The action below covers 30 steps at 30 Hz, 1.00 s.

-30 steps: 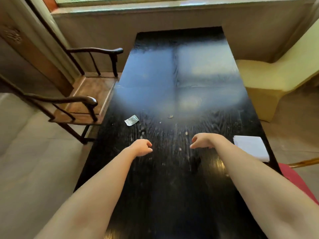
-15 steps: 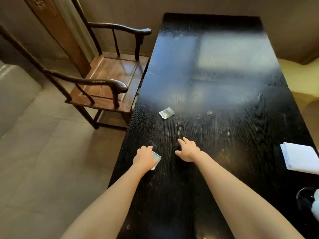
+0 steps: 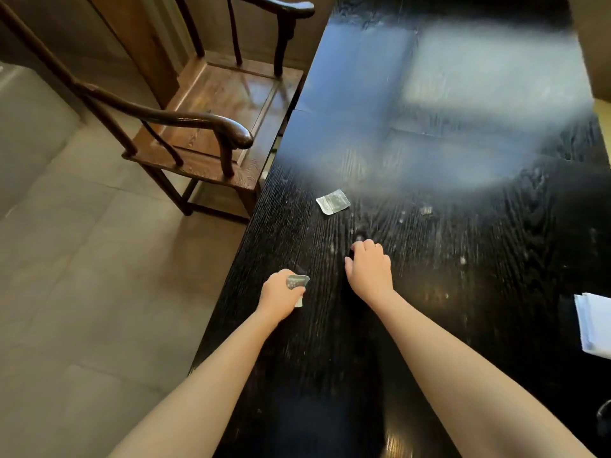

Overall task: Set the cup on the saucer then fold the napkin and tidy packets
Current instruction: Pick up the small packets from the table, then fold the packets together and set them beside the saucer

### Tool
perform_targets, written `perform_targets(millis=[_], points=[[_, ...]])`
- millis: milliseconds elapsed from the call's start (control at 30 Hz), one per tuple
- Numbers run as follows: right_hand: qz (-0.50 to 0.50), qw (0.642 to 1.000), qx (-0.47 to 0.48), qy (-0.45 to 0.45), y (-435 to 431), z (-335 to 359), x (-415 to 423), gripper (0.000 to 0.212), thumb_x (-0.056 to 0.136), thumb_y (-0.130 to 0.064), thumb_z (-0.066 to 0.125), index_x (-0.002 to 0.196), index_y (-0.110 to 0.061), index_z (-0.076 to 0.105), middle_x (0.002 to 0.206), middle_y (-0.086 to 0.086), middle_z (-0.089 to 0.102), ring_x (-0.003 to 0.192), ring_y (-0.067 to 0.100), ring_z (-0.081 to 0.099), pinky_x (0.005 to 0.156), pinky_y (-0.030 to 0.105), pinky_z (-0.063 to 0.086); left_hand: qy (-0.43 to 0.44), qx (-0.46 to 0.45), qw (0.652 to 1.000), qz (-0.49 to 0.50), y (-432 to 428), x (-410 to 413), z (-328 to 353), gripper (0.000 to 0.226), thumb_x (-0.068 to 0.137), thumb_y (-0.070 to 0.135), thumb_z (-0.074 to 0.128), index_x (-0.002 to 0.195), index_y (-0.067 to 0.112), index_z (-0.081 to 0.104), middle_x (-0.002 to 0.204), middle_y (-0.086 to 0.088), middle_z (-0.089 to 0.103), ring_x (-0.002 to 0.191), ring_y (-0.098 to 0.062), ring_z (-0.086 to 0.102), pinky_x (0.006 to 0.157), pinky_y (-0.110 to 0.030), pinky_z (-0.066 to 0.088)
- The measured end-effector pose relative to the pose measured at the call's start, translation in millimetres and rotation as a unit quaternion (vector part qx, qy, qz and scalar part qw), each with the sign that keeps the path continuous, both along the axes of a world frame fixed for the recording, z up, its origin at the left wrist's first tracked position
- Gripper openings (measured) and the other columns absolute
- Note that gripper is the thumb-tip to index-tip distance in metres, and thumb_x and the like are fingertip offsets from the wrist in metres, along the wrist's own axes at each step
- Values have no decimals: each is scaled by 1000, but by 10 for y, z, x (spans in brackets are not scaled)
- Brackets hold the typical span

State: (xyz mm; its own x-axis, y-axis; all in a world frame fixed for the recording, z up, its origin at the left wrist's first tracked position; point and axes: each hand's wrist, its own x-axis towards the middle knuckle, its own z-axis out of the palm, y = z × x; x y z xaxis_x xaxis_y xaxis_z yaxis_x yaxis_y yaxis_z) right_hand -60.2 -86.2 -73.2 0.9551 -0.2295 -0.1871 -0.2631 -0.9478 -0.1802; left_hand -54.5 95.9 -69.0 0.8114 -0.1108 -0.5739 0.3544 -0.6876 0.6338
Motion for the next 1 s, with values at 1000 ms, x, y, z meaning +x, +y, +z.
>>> perform_targets(millis=[1000], points=[[135,918,369,45,169,452,281,24,80,-10,67,103,-17,62,95,-1,63,80,8,55,71,21,44,270,-429,845,172,-3,249,397,36,99,32,38,114,8,60,110,-14,65,103,-24,63,91,-39,51]])
